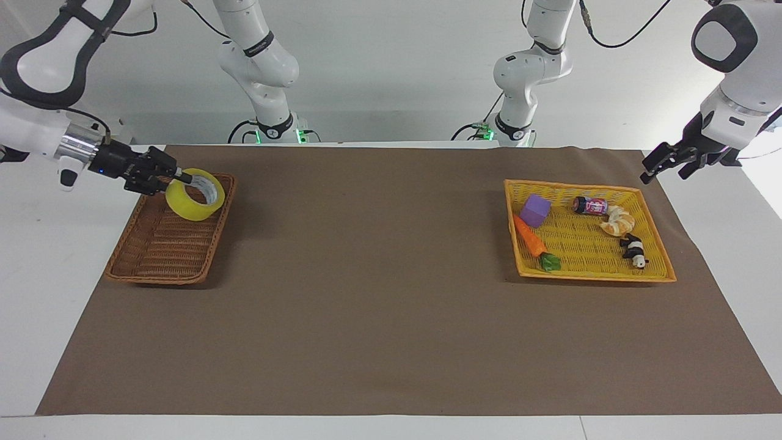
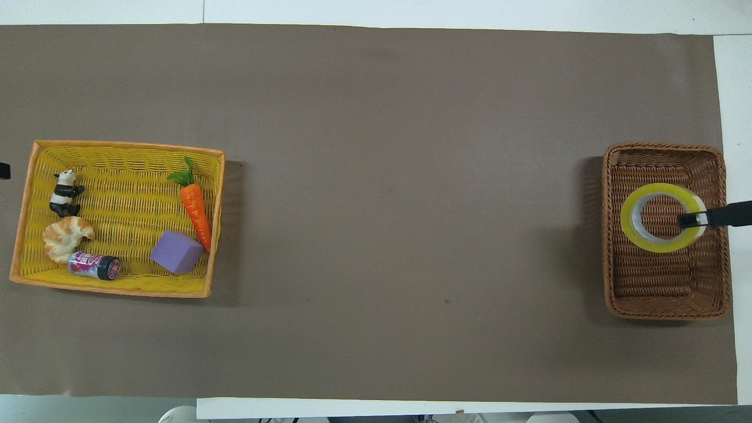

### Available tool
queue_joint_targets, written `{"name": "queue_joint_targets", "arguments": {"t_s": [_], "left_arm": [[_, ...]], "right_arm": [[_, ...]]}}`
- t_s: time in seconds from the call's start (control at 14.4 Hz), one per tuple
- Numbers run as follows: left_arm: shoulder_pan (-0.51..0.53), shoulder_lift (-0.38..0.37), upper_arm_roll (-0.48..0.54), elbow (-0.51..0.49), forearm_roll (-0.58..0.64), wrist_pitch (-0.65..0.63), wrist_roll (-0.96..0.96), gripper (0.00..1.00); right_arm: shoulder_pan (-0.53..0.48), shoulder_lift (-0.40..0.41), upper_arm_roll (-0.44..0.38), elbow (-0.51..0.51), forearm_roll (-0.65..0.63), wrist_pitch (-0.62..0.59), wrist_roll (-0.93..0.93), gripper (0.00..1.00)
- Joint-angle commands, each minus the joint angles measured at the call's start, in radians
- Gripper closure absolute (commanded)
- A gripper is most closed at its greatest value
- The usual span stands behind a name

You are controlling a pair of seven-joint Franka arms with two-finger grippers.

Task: Move tape to another basket
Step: 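Lower the tape into the brown basket and open the right gripper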

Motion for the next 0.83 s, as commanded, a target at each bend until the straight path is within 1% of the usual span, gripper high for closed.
{"name": "queue_joint_targets", "arguments": {"t_s": [0.0,0.28,0.49,0.76], "left_arm": [[-0.009,-0.011,-0.005,-0.013,0.021,-0.014,0.001,0.00],[-0.012,-0.011,-0.014,-0.013,0.021,-0.011,0.000,0.00],[-0.018,-0.011,-0.016,-0.010,0.021,-0.011,0.000,0.00],[-0.078,-0.004,-0.016,0.001,0.024,-0.007,0.004,0.00]], "right_arm": [[-0.036,0.086,0.018,0.050,-0.028,-0.030,-0.074,1.00],[-0.064,0.141,0.016,0.033,-0.030,-0.023,-0.140,1.00],[-0.066,0.143,0.016,0.008,-0.039,0.005,-0.168,1.00],[-0.079,0.143,0.015,-0.035,-0.050,0.046,-0.212,1.00]]}}
